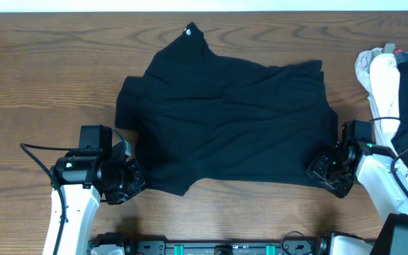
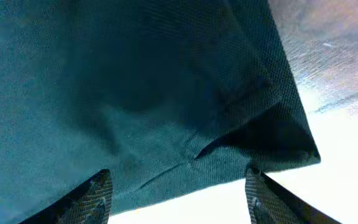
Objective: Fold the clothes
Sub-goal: 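Grasp the shirt's bottom hem corners with left and right grippers, then lift the bottom hem with both grippers and fold it up toward the collar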
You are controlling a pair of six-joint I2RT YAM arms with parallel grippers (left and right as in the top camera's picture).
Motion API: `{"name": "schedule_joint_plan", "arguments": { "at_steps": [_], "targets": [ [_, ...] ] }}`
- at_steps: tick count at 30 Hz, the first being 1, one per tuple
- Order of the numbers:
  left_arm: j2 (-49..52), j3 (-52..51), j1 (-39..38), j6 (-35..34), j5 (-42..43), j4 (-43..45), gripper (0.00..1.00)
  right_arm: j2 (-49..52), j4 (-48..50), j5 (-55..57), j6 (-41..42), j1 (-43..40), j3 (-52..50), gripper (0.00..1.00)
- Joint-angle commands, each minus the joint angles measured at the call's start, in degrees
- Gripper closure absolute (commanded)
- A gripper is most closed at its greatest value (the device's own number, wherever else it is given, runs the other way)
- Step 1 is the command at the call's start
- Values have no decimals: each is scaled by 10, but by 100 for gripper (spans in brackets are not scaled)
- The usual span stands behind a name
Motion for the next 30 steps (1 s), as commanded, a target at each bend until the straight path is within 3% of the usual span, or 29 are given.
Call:
{"name": "schedule_joint_plan", "arguments": {
  "at_steps": [1, 5, 8, 11, 14, 21, 30],
  "targets": [
    [-4, 10, -1, 6, -11, -11, 94, 3, 20, 23, 52, -3, -19, 35],
    [-4, 10, -1, 6, -11, -18, 94, 3, 36, 45, 64, -3, -31, 43],
    [-4, 10, -1, 5, -11, -23, 94, 3, 38, 45, 62, -3, -31, 61],
    [-4, 10, -1, 5, -11, -28, 94, 2, 37, 44, 40, -3, -30, 86],
    [-4, 10, -1, 5, -10, -32, 94, 0, 28, 31, 13, -3, -23, 95],
    [-26, 10, -1, 3, 27, -47, 94, -15, -72, 13, -40, -2, 35, 99],
    [-111, 12, -1, -56, 50, -77, 94, -80, -206, 4, -45, -2, 99, 99]
  ]
}}
